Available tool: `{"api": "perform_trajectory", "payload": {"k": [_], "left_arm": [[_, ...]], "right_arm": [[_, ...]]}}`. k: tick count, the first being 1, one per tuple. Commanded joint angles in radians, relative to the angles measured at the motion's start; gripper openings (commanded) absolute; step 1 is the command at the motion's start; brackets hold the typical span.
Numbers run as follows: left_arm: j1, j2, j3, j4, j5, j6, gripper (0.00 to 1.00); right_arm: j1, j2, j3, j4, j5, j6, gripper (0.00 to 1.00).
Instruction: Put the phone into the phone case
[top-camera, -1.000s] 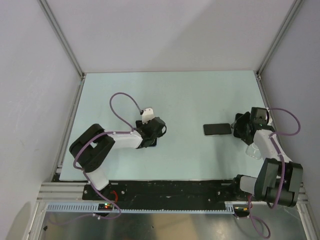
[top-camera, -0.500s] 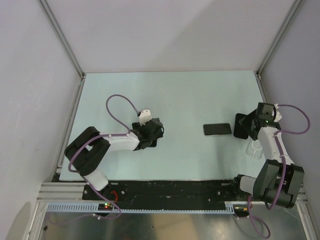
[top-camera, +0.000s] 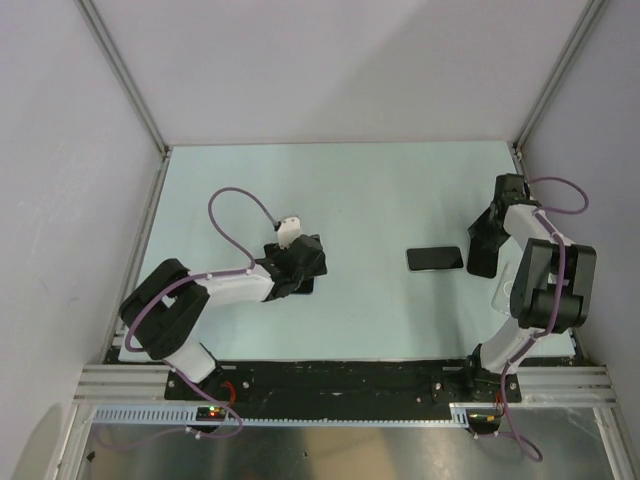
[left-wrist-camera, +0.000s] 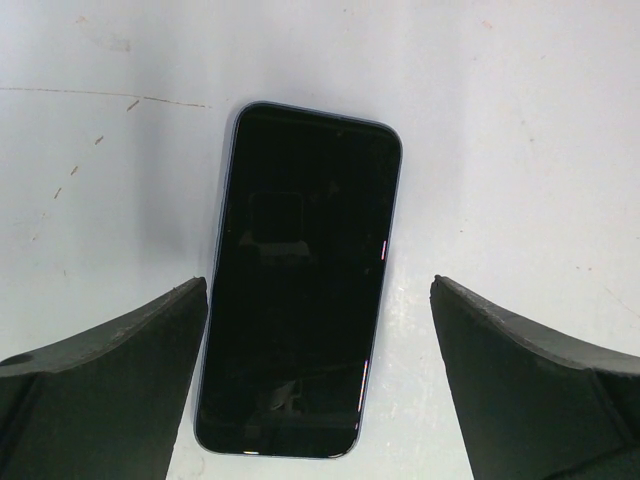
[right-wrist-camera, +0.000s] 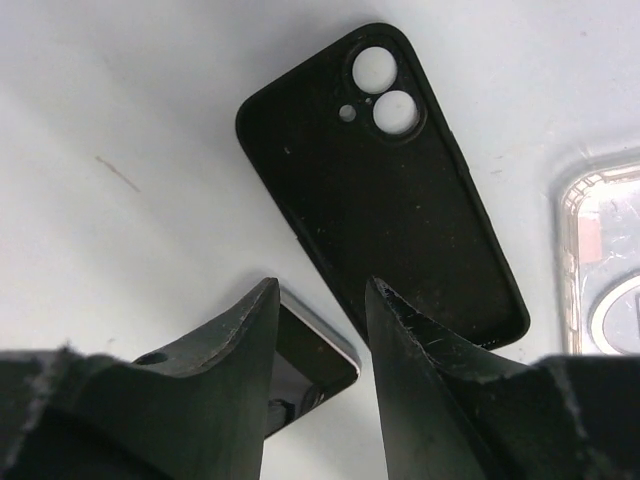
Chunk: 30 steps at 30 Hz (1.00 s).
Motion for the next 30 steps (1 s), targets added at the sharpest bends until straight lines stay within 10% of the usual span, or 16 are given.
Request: {"api": "perform_trajectory", "payload": {"k": [1,11,22,30], "left_arm": [[0.006,-0.053,0.008,-0.004,-0.01,0.02,0.96],[0.006,-0.044,0.027,-0.008,-0.006,0.023,0.96],[0.006,-0.046,0.036,-0.022,-0.017,0.02,0.96],[0.006,-0.045,0.041,-0.031,-0.022,0.018,0.96]], "right_arm": [[-0.001,0.05,0.063,-0.026,0.02,-0.049,0.45],[0.033,0.189,0.127,-0.059,0.02,-0.074,0.4],[0.064,0.232,0.185,-0.1,0.081,-0.095,0.03],[0.108,0.205,0.287,-0.198,0.196,-0.129,0.0]]}}
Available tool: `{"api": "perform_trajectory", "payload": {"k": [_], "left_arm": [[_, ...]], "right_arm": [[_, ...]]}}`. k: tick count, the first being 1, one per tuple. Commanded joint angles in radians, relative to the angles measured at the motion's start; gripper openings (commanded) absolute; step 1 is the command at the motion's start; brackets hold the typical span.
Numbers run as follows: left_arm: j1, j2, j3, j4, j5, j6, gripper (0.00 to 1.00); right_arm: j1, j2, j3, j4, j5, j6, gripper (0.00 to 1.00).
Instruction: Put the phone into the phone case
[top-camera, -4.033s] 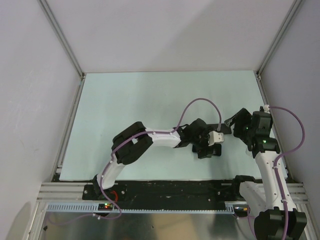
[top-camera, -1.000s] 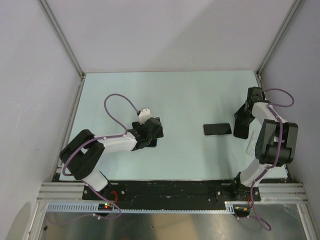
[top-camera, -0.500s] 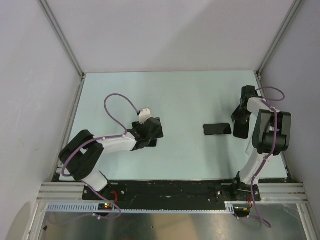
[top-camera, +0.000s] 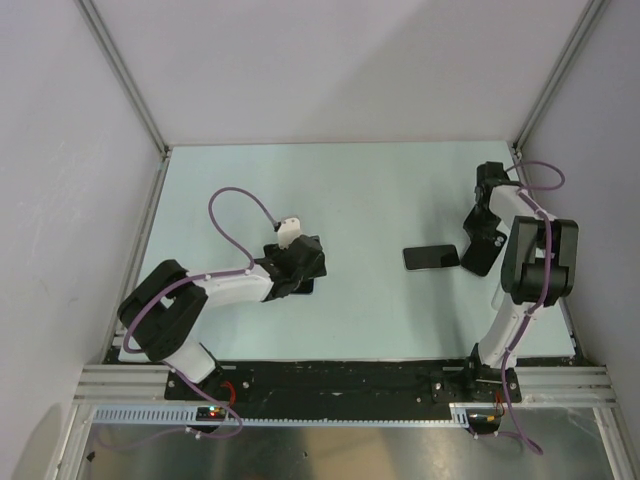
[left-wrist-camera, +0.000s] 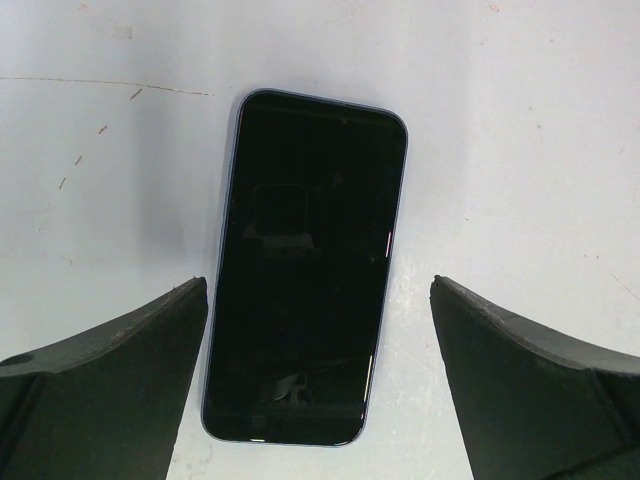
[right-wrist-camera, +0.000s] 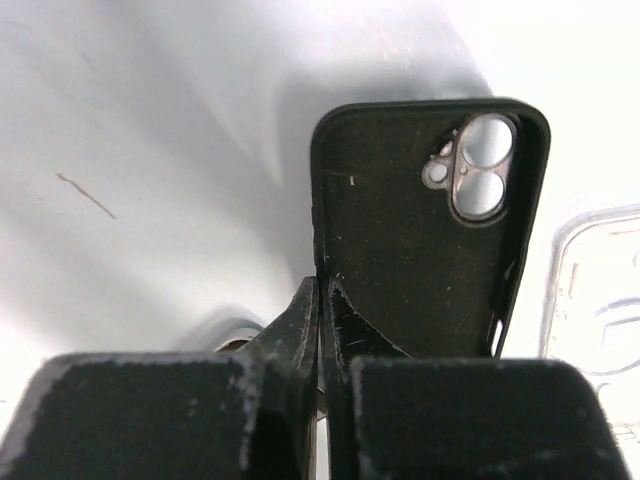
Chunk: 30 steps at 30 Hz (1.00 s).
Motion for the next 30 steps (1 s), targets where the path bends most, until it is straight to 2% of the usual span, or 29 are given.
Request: {"api": "perform_trajectory", "payload": {"k": [1,4,8,12,15,22,26,30], "left_arm": [[0.006,-0.028,0.04,-0.005,-0.036,0.015,0.96],[0.007,-0.032,0.042,-0.008,-0.041,0.014,0.96],[0.01,-0.05,0.043,-0.024,-0.057,0.012,0.97],[0.045,-0.103,0.017,-0.037,-0.064,-0.006,0.97],[0.083,-0.15,-0.014,-0.044,-0.066,-0.021,0.96],[0.156,-0.223,-0.054,-0.053,-0.04,-0.022,0.95],[0.16,-0.223,-0.054,-0.068,-0.015,0.018,0.97],[0.158,-0.205,-0.065,-0.07,0.005,0.028,0.99]], "right_arm": [[0.04,-0.023,0.1,-0.077,0.117,-0.028,0.0],[0.055,-0.042,0.149,-0.129,0.163,-0.038,0.0],[0.087,-0.093,0.195,-0.179,0.152,-0.048,0.0],[0.203,-0.16,0.202,-0.191,0.067,-0.029,0.0],[0.339,-0.166,0.207,-0.191,0.035,0.027,0.0],[0.651,-0.001,0.329,-0.196,0.028,0.182,0.0],[0.764,0.102,0.382,-0.161,0.004,0.262,0.0],[0.822,0.129,0.348,-0.108,-0.027,0.315,0.0]]}}
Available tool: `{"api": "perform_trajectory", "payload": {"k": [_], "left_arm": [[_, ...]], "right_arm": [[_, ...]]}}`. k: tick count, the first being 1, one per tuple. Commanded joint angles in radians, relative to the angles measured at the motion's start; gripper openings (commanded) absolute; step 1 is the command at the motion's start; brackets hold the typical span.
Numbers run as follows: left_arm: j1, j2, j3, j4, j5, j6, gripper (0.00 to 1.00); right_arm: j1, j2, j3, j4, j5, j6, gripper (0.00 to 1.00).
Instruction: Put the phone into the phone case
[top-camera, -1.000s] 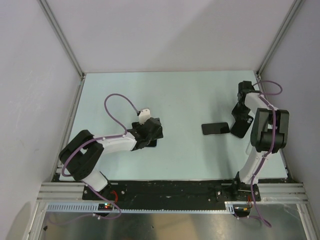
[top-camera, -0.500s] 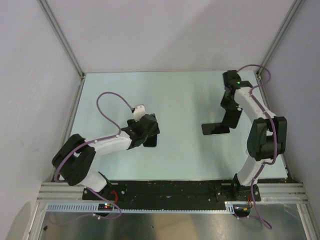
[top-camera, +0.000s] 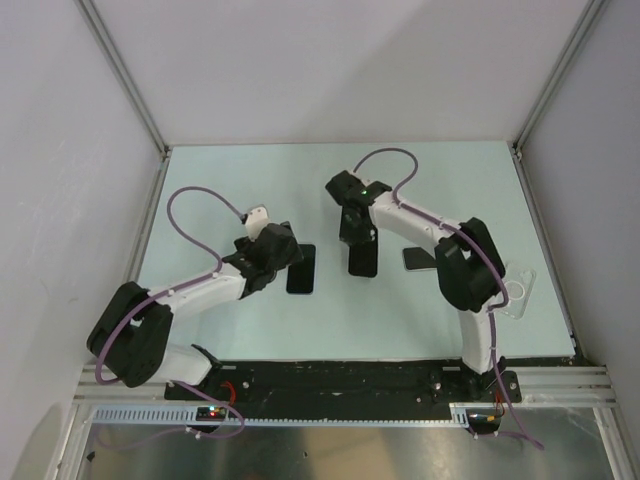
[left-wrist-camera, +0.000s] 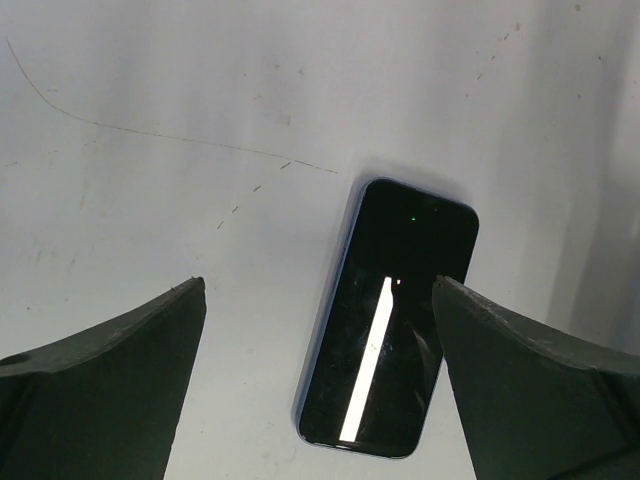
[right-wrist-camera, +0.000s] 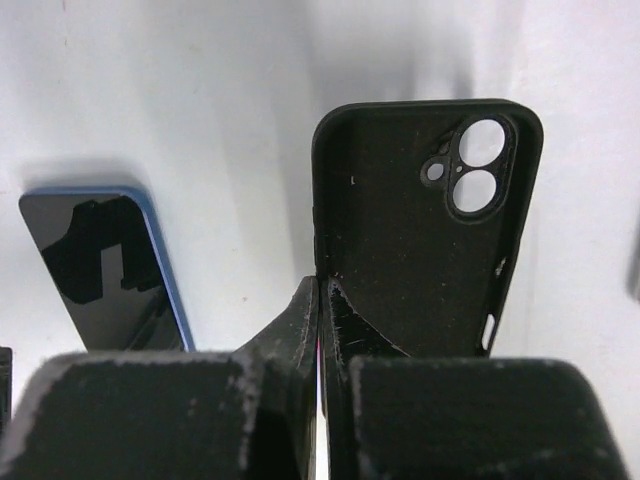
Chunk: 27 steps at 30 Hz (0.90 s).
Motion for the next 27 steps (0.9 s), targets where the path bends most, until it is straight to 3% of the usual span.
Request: {"api": "perform_trajectory", "payload": {"k": [1,4,9,11,27], "left_arm": [[-0.001,-0.002,-0.019,0.003,0.011,0.028,0.99],[-0.022,0.02,-0.014,0.002,0.01,0.032,0.99],[-0.06,0.079,0.018,0.002,0.017,0.041,0.98],[-0.072,0.102,0.034,0.003,0.02,0.051,0.98],[-0.12,0.28,0.196,-0.072,0.072,0.215,0.98]], "right_arm": [[0.048,0.009,-0.01,0.067,-0.031,0.104,0.0],[0.06,-0.005,-0.064,0.125,-0.075,0.127,0.07],[0.058,-0.055,-0.128,0.185,-0.115,0.129,0.46],[0.044,-0.085,-0.151,0.201,-0.128,0.124,0.55],[-0.103,-0.432,-0.382,0.285,-0.201,0.053,0.61]]}}
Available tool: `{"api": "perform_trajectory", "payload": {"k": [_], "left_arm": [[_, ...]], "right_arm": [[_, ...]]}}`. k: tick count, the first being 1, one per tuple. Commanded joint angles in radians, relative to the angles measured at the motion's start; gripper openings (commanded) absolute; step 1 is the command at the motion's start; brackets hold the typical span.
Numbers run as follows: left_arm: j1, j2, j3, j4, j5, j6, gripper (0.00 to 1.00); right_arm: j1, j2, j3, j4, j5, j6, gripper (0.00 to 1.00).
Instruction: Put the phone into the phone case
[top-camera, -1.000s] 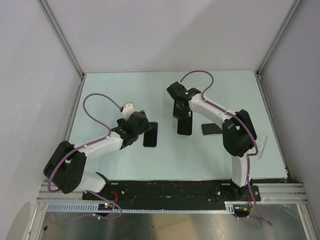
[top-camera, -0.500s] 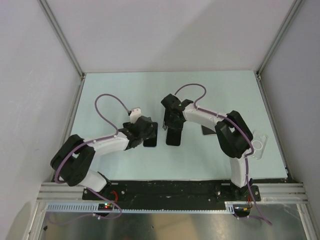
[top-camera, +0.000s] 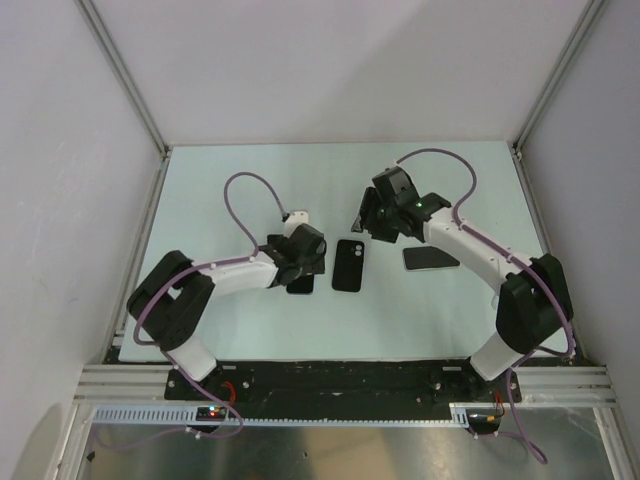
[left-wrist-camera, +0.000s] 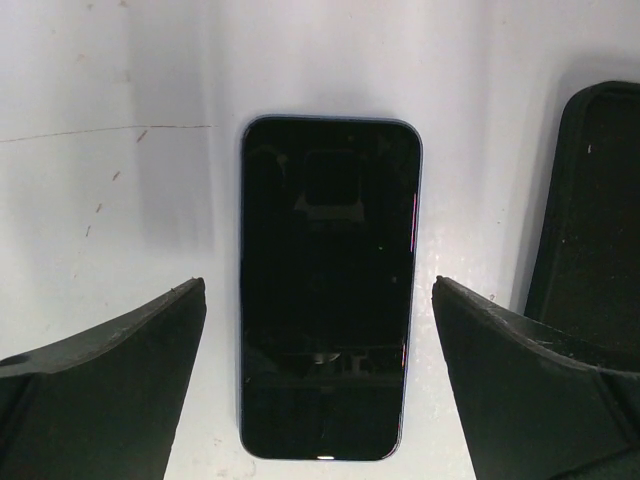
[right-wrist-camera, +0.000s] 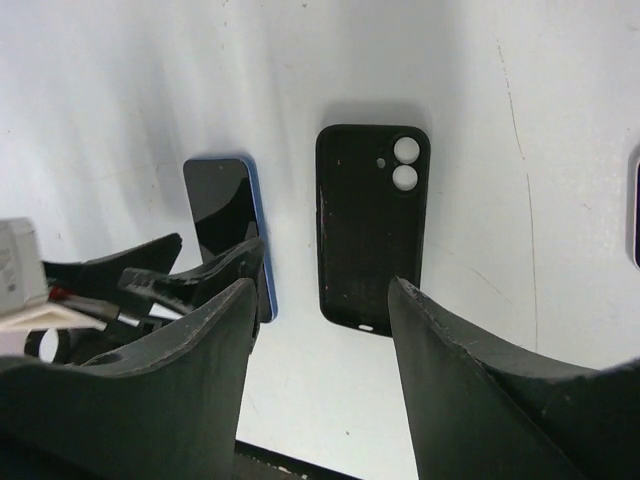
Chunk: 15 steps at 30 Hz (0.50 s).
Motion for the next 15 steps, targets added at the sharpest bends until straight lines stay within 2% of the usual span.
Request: {"api": "perform_trajectory", "payload": {"k": [1,10,15], "left_arm": [[-0.015,0.041,0.052,-0.043,-0.003,0.059,0.98],[-0.022,0.081,0.06,-0.053,0.002,0.06,0.98],[-0.023,0.105,0.058,-0.049,0.033,0.057,0.92]], "right_arm": [[-0.017,-0.058,-0.048,0.032,-0.024,-0.031,0.61],[-0.023,-0.097,-0.106,0.057,-0.024,-0.044,0.61],[-0.025,-0.099,-0.132,0.077,-0.025,-0.047,0.61]]}}
